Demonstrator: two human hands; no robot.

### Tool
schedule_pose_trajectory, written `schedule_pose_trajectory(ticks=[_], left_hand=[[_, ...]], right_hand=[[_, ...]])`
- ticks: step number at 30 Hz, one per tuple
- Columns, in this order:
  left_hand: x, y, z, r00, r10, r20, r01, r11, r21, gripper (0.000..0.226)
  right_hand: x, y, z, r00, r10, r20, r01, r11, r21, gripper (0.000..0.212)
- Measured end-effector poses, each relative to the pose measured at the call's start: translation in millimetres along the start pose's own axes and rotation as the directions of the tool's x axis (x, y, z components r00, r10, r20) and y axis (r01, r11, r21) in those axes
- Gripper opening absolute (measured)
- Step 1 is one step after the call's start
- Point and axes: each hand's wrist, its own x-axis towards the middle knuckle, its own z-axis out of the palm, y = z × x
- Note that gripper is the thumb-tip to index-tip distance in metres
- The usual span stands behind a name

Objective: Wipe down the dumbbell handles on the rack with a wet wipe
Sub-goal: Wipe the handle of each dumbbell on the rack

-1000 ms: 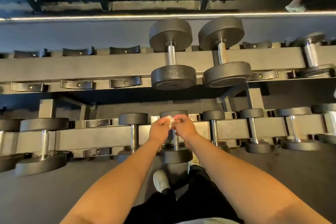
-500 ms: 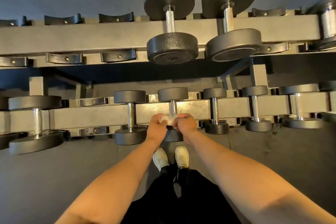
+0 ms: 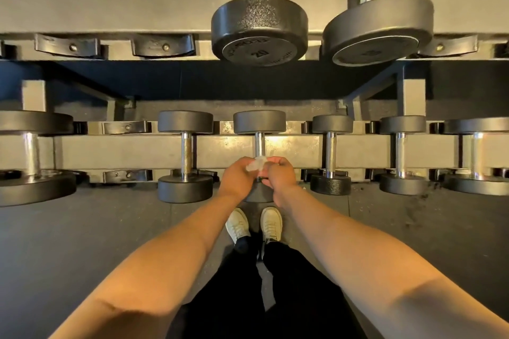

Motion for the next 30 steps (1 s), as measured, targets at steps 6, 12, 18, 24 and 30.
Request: schedule_pose_trajectory(ticks=[6, 12, 18, 24, 30], left_hand=[[23.4, -9.2, 7.1, 0.995, -0.085, -0.05, 0.073, 0.976, -0.207, 0.018], [50.0, -15.0, 19.2, 0.945, -0.206, -0.254, 0.093, 0.914, -0.396, 0.008], [77.8, -24.5, 33.2, 0.942, -0.146, -0.301, -0.022, 0.87, -0.492, 0.016], [91.3, -33.0, 46.5, 0.94, -0.029, -0.341, -0.12, 0.906, -0.406, 0.025], [90.4, -41.8, 62.0, 0.955, 0.067, -0.288, -0.14, 0.961, -0.24, 0.043]], right_hand=[[24.1, 10.8, 0.8, 0.98, -0.182, 0.083, 0.187, 0.981, -0.058, 0.021], [60.2, 6.8, 14.6, 0.97, -0.235, -0.06, 0.236, 0.972, 0.01, 0.024], [95.2, 5.6, 24.6, 0.948, -0.258, -0.186, 0.271, 0.961, 0.048, 0.016], [121.6, 3.6, 40.7, 0.949, -0.305, -0.08, 0.3, 0.951, -0.075, 0.009], [137.2, 8.1, 54.9, 0.947, -0.321, 0.003, 0.29, 0.852, -0.435, 0.03]])
